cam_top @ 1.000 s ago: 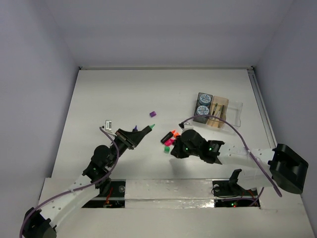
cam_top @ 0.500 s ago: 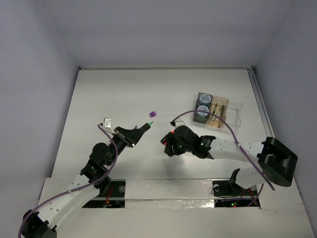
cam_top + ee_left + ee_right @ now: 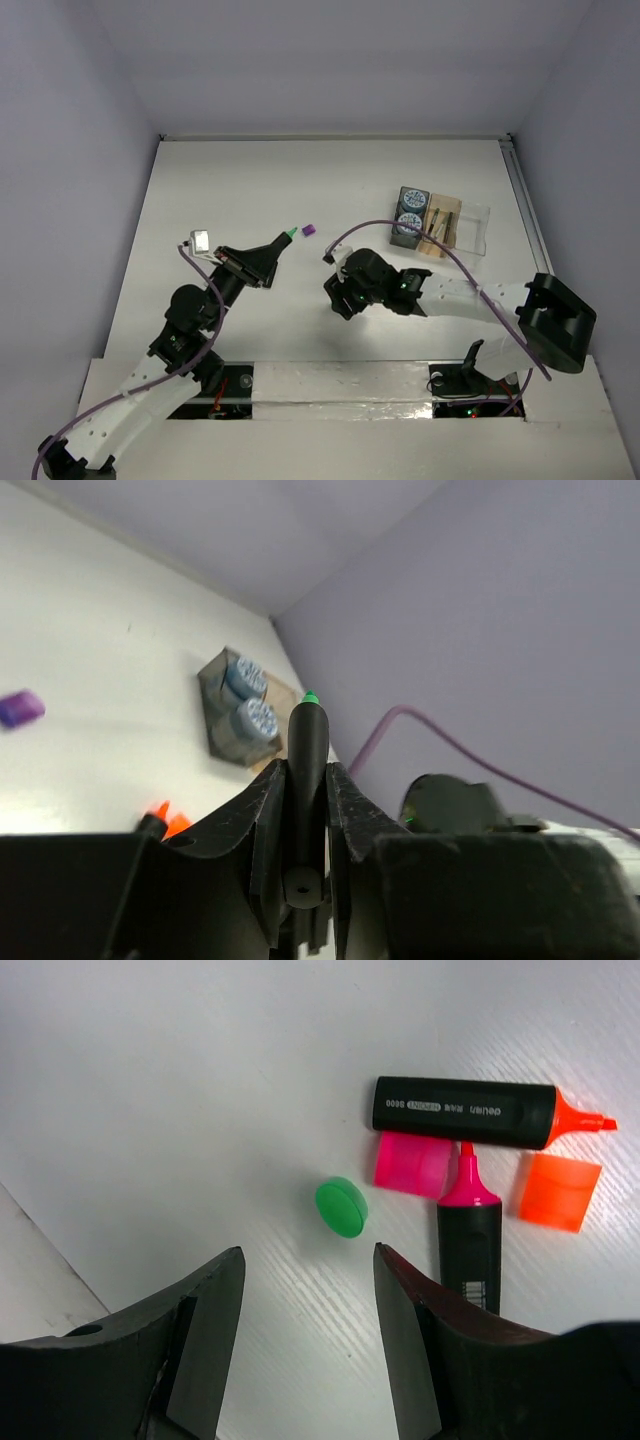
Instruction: Sort the stationery into containers
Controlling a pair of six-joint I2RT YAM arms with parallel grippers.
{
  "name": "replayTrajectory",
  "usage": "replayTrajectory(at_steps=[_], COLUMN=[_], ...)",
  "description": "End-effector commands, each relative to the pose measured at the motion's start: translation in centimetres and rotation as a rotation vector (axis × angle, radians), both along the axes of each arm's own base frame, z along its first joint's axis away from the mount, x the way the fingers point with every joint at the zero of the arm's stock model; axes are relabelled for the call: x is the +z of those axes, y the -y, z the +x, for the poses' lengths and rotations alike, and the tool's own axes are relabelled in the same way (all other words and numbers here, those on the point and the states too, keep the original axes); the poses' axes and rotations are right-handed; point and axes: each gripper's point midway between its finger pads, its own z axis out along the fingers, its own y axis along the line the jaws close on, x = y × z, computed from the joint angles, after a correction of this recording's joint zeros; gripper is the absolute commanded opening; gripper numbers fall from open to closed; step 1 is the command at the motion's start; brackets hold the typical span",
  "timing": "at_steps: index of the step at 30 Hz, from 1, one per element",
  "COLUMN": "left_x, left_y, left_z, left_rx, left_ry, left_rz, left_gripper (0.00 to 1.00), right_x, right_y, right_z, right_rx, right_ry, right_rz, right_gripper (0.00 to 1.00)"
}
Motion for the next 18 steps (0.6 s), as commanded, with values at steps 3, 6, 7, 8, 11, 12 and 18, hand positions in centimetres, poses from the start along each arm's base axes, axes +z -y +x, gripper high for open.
replayTrajectory(at_steps=[3, 6, 7, 8, 11, 12, 18], left_x=[3.6, 3.1, 3.0, 2.9, 2.9, 3.0, 2.9], left_y=[-1.3, -1.2, -1.1, -1.0, -1.0, -1.1, -0.9], left_z=[-0.1, 0.0, -0.1, -0.1, -0.1, -0.1, 0.0], left_rx=[0.054, 0.051, 0.046, 0.044, 0.043, 0.045, 0.042], left_ry=[0.094, 0.084, 0.083, 0.081, 0.082, 0.083, 0.081], left_rz=[0.001, 0.000, -0.002, -0.002, 0.003, 0.002, 0.004], left_gripper=[0.00, 0.00, 0.00, 0.00, 0.00, 0.00, 0.00], right_x=[0.5, 0.2, -0.1, 0.0, -0.4, -0.4, -1.0], right_y=[-2.8, -3.2, -3.2, -3.4, -3.3, -3.4, -3.1], right_z=[0.3, 0.5, 0.6, 0.7, 0.9, 1.0, 1.6], right_rx=[0.140, 0.149, 0.148, 0.148, 0.143, 0.142, 0.114], right_ry=[0.036, 0.034, 0.030, 0.034, 0.038, 0.039, 0.058], right_rz=[0.011, 0.001, -0.007, -0.005, -0.020, -0.021, -0.043], right_gripper=[0.60, 0.58, 0.57, 0.56, 0.55, 0.55, 0.54])
